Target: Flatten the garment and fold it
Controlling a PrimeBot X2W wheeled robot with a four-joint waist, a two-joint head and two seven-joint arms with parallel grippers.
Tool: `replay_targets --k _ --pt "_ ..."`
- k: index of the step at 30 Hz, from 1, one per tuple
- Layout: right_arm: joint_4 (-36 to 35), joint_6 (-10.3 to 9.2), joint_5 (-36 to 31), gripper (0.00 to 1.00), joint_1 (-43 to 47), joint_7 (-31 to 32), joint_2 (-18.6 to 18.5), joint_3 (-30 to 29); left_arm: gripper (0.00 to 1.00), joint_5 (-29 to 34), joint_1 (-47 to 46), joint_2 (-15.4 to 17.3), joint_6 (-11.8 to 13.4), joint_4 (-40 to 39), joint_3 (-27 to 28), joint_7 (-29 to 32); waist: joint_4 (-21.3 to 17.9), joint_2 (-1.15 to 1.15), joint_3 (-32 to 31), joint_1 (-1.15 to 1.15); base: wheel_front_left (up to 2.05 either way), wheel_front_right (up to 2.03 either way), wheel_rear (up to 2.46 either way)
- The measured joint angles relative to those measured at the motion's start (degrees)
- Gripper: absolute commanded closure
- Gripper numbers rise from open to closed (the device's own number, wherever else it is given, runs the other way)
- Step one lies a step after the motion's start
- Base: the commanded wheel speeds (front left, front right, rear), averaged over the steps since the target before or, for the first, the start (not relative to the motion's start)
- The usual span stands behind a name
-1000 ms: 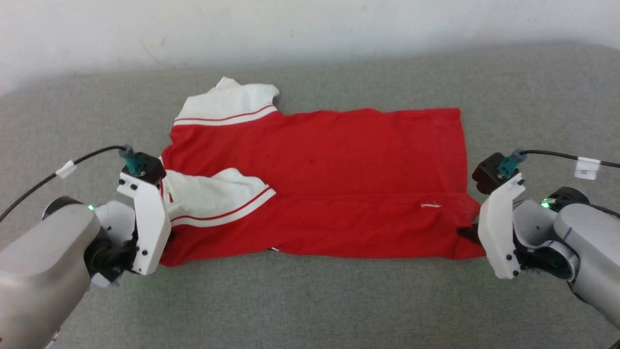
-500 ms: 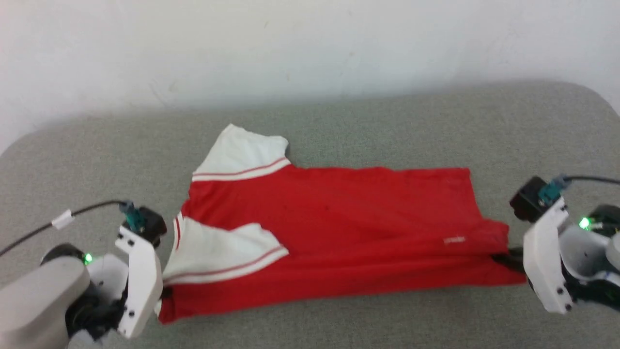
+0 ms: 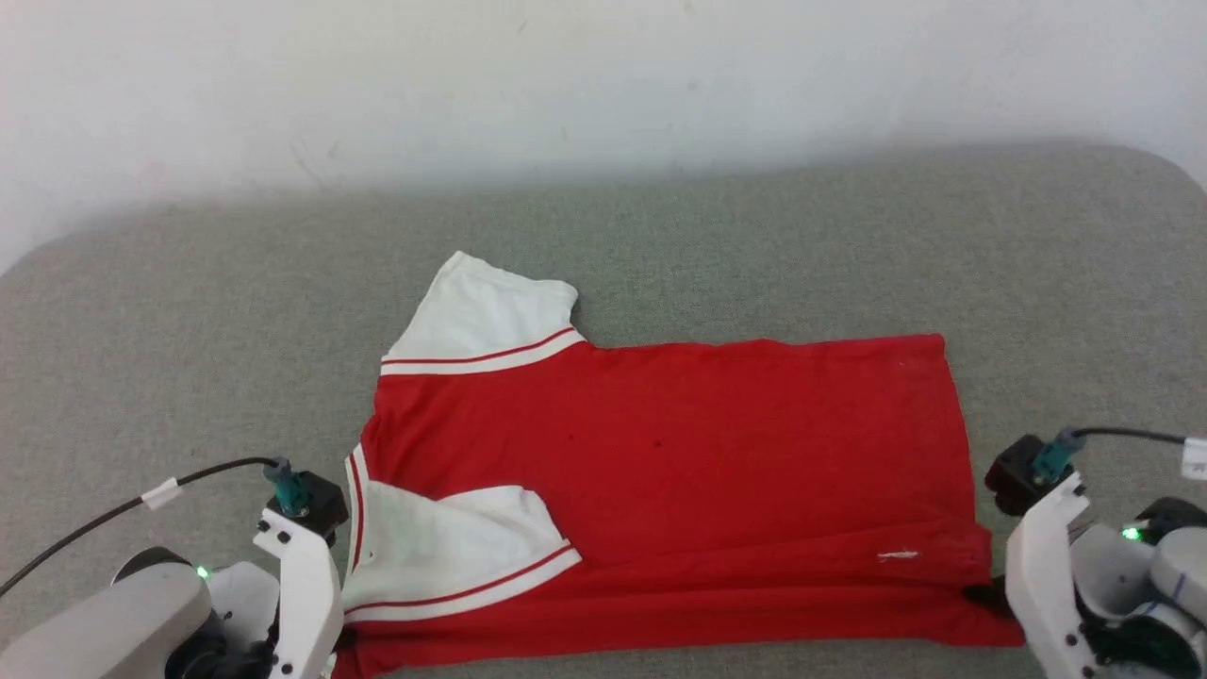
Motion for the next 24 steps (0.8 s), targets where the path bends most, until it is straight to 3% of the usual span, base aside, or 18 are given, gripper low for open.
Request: replay_targets --k 1,2,3,4,5,11,16,20,24 --pt "1.35 0.0 -0.01 0.82 0.31 -0.27 0.99 0.19 1.0 -0.15 -0.01 -0.57 0.0 1.02 0.01 0.03 -0.02 0.0 0.27 0.0 0.0 0.0 0.0" --pt "2.31 0.0 -0.01 0.57 0.64 -0.62 1.87 0.33 1.0 -0.22 -0.02 -0.99 -0.02 1.86 0.03 0.04 -0.05 0.0 0.5 0.0 0.0 0.0 0.0" --pt "3.02 0.0 0.0 0.07 1.05 -1.12 2.59 0.38 1.0 -0.22 -0.04 -1.3 -0.15 2.46 0.1 -0.14 -0.1 0.0 0.67 0.0 0.0 0.0 0.0" --pt "3.63 0.0 0.01 0.0 1.32 -2.02 3.16 0.35 0.62 -0.22 -0.01 -1.53 -0.16 3.05 0.14 -0.81 -0.17 0.0 0.74 0.0 0.0 0.0 0.0" --pt "4.05 0.0 0.01 0.0 1.4 -3.05 3.53 0.16 0.0 -0.2 0.05 -1.69 -0.18 3.46 0.2 -1.72 -0.23 0.0 0.71 0.0 0.0 0.0 0.0" --pt "2.31 0.0 -1.24 0.0 1.46 -13.77 2.1 -4.01 0.0 0.22 0.18 -0.26 -0.65 2.68 1.82 -6.47 -0.26 0.0 -1.01 0.0 0.0 0.0 0.0" --pt "1.14 0.0 -6.17 0.0 1.62 -27.24 1.19 -12.44 0.0 3.1 -3.43 2.96 0.53 -0.57 5.47 -12.09 -0.66 0.0 -2.21 -0.01 0.0 0.0 0.0" --pt "1.78 0.0 -11.07 0.0 3.29 -36.41 4.1 -20.95 0.0 9.68 -8.84 2.72 2.76 -0.73 8.0 -18.84 -1.73 0.0 -1.87 0.0 0.0 0.0 0.0" --pt "2.15 0.0 -17.9 0.0 5.71 -40.81 9.83 -31.41 0.0 13.12 -13.08 0.38 4.88 1.9 9.69 -22.67 -2.95 0.0 -0.5 0.0 0.0 0.0 0.0"
